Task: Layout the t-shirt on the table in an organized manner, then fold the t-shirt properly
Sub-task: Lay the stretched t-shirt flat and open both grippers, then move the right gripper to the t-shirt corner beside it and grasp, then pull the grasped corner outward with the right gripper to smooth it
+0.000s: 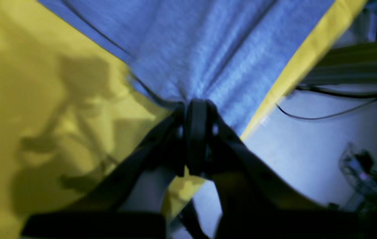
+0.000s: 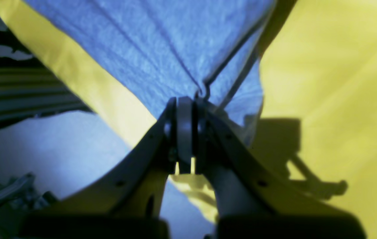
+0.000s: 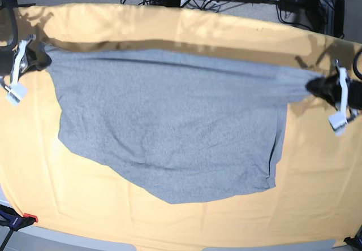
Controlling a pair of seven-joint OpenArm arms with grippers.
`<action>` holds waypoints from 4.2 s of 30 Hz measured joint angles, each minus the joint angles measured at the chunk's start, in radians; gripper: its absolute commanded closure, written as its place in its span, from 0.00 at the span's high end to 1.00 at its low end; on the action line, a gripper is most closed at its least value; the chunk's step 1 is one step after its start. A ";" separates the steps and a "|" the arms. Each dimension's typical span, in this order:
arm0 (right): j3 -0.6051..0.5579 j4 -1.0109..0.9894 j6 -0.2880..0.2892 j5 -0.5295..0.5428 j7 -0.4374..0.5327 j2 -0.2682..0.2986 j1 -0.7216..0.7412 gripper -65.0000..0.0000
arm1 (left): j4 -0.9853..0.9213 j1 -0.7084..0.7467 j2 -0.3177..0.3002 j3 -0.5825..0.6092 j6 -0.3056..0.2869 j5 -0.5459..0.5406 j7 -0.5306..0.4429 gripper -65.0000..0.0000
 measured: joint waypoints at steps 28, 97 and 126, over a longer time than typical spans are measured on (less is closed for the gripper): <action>0.073 0.000 0.002 -0.082 0.226 -0.056 0.271 0.67 | -0.051 -0.280 0.019 -0.002 0.115 0.232 -0.211 0.68; -0.365 -0.050 0.000 -0.267 0.068 -0.446 0.354 0.65 | -0.307 -0.280 0.097 -0.002 0.109 0.203 -0.230 0.68; -0.161 0.222 -0.027 -0.517 0.326 -0.443 0.379 0.00 | -0.306 -0.280 0.097 -0.001 0.109 0.214 -0.246 0.68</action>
